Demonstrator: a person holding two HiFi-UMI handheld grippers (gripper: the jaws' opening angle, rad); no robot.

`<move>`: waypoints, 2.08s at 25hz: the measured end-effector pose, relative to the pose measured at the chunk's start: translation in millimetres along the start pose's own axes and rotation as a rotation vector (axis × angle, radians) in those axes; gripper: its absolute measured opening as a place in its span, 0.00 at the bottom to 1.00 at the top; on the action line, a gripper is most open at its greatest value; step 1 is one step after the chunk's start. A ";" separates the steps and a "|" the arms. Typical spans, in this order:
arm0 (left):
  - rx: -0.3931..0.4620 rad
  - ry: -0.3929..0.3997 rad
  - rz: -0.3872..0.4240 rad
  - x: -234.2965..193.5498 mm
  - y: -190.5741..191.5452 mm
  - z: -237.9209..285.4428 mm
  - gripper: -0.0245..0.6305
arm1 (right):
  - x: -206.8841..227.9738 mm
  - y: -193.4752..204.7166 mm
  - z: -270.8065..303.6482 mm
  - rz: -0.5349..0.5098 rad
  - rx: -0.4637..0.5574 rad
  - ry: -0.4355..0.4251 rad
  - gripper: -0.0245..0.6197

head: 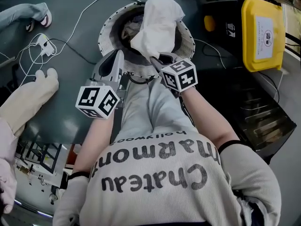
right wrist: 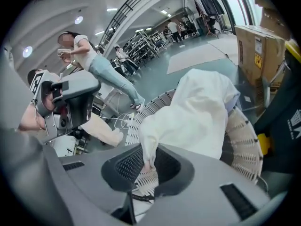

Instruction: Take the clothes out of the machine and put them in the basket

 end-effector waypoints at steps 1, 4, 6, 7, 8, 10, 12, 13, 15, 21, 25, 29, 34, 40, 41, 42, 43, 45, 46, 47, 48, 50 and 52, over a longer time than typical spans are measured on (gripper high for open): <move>-0.003 0.003 -0.001 -2.9 1.6 0.0 0.05 | -1.1 6.9 5.1 0.017 -0.022 -0.011 0.15; -0.009 0.009 -0.011 -11.1 4.5 -0.6 0.05 | -3.1 25.6 17.0 0.052 -0.084 -0.025 0.15; -0.009 0.014 -0.013 -15.3 5.8 -1.3 0.05 | -3.0 34.3 23.3 0.065 -0.113 -0.023 0.15; -0.008 0.016 -0.012 -17.0 6.6 -1.5 0.05 | -2.7 37.7 26.0 0.076 -0.124 -0.024 0.15; -0.007 0.018 -0.012 -18.4 7.9 -1.9 0.05 | -2.6 40.7 28.1 0.086 -0.133 -0.026 0.15; -0.005 0.016 -0.016 -21.2 11.2 -3.4 0.05 | -2.6 46.0 32.2 0.090 -0.151 -0.030 0.15; -0.006 0.011 -0.023 -25.0 14.4 -5.2 0.05 | 0.6 48.4 37.6 0.083 -0.172 -0.020 0.15; -0.008 0.010 -0.026 -27.1 15.8 -5.9 0.05 | 3.7 47.9 40.1 0.086 -0.179 -0.010 0.15; -0.012 0.005 -0.032 -31.6 18.6 -6.4 0.05 | 11.7 43.7 44.1 0.102 -0.182 0.010 0.15; -0.020 -0.011 -0.053 -42.6 30.9 -4.2 0.05 | 29.3 29.6 55.9 0.095 -0.167 0.026 0.15; -0.031 -0.016 -0.060 -48.4 38.0 0.8 0.05 | 35.4 23.3 64.6 0.091 -0.166 0.027 0.15; -0.049 -0.019 -0.042 -52.6 45.2 10.0 0.05 | 45.9 20.5 74.0 0.091 -0.160 0.034 0.15; -0.059 -0.034 -0.023 -59.6 51.4 25.8 0.05 | 65.1 16.9 85.7 0.085 -0.160 0.066 0.15; -0.051 -0.038 -0.046 -68.0 62.0 51.1 0.05 | 84.6 10.9 100.4 0.081 -0.152 0.072 0.15; -0.054 -0.040 -0.048 -68.7 65.1 55.1 0.05 | 87.2 11.3 103.1 0.077 -0.152 0.071 0.15; -0.059 -0.043 -0.049 -69.5 68.8 59.4 0.05 | 90.1 12.3 105.9 0.072 -0.152 0.069 0.15; -0.066 -0.048 -0.048 -70.4 72.9 63.8 0.05 | 93.4 13.8 108.9 0.065 -0.154 0.069 0.15; -0.079 -0.054 -0.042 -72.9 82.0 72.6 0.05 | 100.4 18.0 115.6 0.051 -0.160 0.070 0.15; -0.085 -0.053 -0.039 -74.5 86.7 76.8 0.05 | 103.8 20.3 119.2 0.047 -0.162 0.071 0.15; -0.089 -0.050 -0.039 -76.2 91.4 81.1 0.05 | 107.2 22.6 122.6 0.045 -0.162 0.071 0.15; -0.093 -0.046 -0.042 -78.0 96.0 85.4 0.05 | 110.6 25.0 125.8 0.047 -0.160 0.073 0.15; -0.098 -0.038 -0.056 -81.1 103.5 93.8 0.05 | 117.6 29.5 131.6 0.055 -0.154 0.079 0.15; -0.104 -0.025 -0.062 -82.8 108.7 101.5 0.05 | 124.2 33.0 137.9 0.060 -0.148 0.085 0.15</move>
Point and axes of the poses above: the fingertips, and each gripper's own axes: z forward along the fingers, x to its right, y out of its underside, the point moved 8 cm from there along -z, backward along the fingers
